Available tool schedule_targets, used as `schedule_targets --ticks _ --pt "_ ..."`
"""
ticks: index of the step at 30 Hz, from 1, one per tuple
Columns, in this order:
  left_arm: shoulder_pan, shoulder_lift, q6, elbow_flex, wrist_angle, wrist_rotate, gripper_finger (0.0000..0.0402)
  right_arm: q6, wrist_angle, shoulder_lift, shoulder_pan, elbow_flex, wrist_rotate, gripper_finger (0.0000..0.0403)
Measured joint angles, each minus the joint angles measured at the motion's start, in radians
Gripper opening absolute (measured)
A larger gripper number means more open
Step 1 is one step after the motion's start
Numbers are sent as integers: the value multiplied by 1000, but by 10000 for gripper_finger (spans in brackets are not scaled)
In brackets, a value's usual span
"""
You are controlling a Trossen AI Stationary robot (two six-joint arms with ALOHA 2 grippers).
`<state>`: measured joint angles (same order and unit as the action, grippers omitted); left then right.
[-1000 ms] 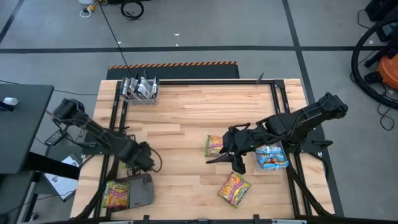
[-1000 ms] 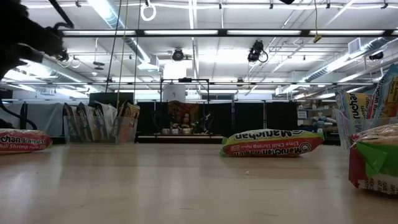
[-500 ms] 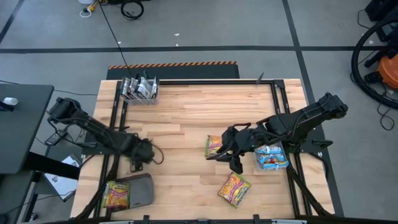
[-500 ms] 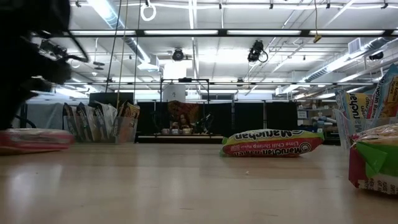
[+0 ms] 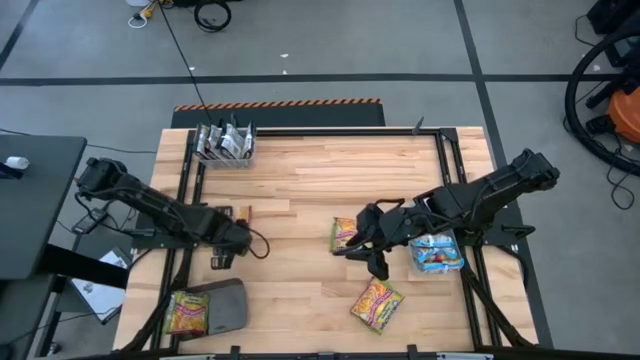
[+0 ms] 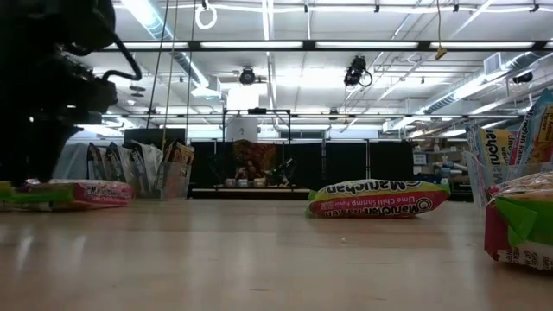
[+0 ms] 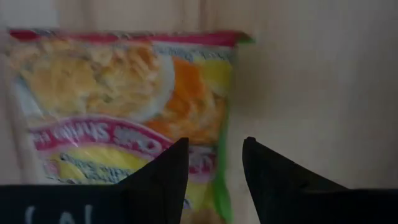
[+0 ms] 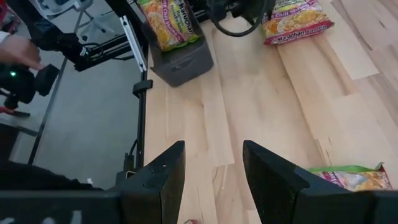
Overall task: Sort Maruchan noodles
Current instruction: Put the green noodle pack into the black bin
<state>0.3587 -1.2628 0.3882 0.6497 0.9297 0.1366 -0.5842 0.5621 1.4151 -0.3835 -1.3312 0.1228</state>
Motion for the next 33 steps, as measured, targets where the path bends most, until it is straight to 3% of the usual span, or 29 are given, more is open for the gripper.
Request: schedule_targets --ticks 5,11,15,19,23,27,33 --pt "6 2 -8 -54 -153 94 156 -31 0 0 -21 0 58 168" --pt "-5 0 -8 -67 -164 162 149 -44 0 0 -28 0 67 168" --pt "-9 -7 5 -68 -175 200 104 -42 -1 0 -20 0 69 168" --pt "-15 -9 25 -68 -213 237 25 -37 -8 0 -12 0 69 168" --pt "-44 -8 90 -56 -205 233 9 -7 -8 0 -13 0 68 168" --pt "-78 -7 134 54 -109 221 4 26 -8 0 -12 -2 68 168" --pt "-112 -5 284 369 116 119 3 96 -9 0 -12 -3 67 168"
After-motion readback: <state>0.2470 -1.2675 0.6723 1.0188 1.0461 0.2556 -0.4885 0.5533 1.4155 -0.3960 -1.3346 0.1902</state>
